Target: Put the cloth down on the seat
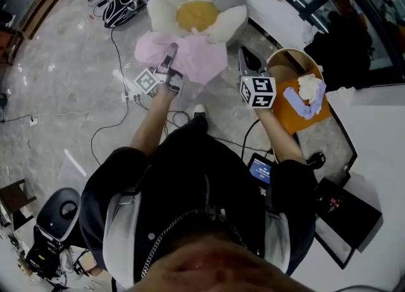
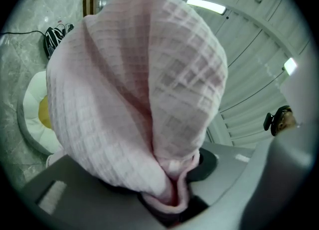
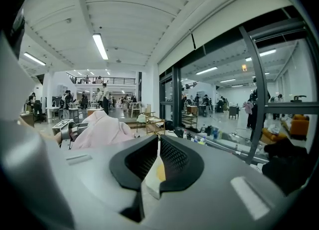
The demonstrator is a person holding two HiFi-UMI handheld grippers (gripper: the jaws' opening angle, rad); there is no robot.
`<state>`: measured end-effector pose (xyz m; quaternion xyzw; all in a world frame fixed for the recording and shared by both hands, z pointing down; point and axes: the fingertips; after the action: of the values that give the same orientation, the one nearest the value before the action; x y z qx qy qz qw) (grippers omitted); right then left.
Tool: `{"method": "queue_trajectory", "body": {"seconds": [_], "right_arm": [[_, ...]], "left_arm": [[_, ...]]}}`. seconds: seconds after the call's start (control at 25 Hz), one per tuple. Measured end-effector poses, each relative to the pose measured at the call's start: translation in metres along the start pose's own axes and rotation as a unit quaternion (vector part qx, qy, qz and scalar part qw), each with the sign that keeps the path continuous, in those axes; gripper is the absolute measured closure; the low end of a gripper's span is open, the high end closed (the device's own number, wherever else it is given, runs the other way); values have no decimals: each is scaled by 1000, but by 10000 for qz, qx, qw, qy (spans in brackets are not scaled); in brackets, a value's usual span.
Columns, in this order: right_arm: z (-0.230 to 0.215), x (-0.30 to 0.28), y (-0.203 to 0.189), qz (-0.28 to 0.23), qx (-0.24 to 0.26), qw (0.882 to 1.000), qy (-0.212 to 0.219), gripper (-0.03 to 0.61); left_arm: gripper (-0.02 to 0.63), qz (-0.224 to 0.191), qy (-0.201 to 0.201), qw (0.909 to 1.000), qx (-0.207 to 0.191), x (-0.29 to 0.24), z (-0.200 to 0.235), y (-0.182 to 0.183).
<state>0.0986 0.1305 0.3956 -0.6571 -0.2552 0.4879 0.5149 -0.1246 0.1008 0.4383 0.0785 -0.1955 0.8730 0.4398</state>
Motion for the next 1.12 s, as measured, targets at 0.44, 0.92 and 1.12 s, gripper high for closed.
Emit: {"method": "queue_trajectory", "body": {"seconds": [0.44, 0.92, 1.12], "right_arm": [[-38, -89, 36, 2, -17, 9999, 124, 578], [-59, -130, 55, 32, -120, 9999, 97, 578], [-64, -147, 60, 70, -87, 9997, 216, 578]], "left_arm": [[393, -40, 105, 9999, -35, -69, 46, 58], [393, -6, 113, 9999, -1, -103, 68, 83], [393, -64, 132, 9999, 12, -116, 75, 89]]}}
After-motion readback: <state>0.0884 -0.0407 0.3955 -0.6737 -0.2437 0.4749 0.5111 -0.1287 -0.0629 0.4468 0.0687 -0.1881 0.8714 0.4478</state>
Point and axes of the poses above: the fingertips, and each gripper's own axes: x backward along the fingers, z to its left, y out of its top, and after that the axes turned 8 degrees about z, right-handed
